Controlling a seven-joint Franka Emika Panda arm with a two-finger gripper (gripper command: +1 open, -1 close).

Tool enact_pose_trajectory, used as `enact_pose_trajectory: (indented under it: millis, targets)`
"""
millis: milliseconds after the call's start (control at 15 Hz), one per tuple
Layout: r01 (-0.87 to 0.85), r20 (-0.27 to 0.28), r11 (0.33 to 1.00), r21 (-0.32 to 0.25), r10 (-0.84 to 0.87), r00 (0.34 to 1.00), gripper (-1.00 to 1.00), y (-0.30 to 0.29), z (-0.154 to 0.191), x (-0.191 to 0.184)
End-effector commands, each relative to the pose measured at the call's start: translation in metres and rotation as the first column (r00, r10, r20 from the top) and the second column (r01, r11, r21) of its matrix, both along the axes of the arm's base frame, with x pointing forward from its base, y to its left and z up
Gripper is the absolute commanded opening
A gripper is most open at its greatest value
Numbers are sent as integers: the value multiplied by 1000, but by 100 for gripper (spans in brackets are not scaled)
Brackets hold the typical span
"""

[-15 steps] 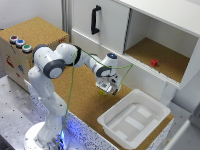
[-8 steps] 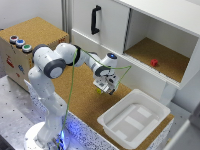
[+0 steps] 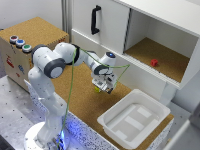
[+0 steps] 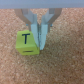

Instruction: Go slide the yellow block to the left

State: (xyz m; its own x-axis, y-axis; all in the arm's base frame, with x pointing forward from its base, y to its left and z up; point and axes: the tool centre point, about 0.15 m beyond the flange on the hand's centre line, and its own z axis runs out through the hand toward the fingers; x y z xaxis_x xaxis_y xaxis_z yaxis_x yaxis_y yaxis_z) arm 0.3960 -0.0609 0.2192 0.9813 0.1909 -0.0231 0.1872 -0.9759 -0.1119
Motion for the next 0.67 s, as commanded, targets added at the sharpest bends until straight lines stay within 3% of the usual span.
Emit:
enact_pose_trajectory:
  millis: [0, 600]
  targets:
    - [-74, 120, 997, -36, 78, 990, -100, 26, -12, -31]
    - [96, 219, 990, -102, -72, 973, -100, 63, -19, -2]
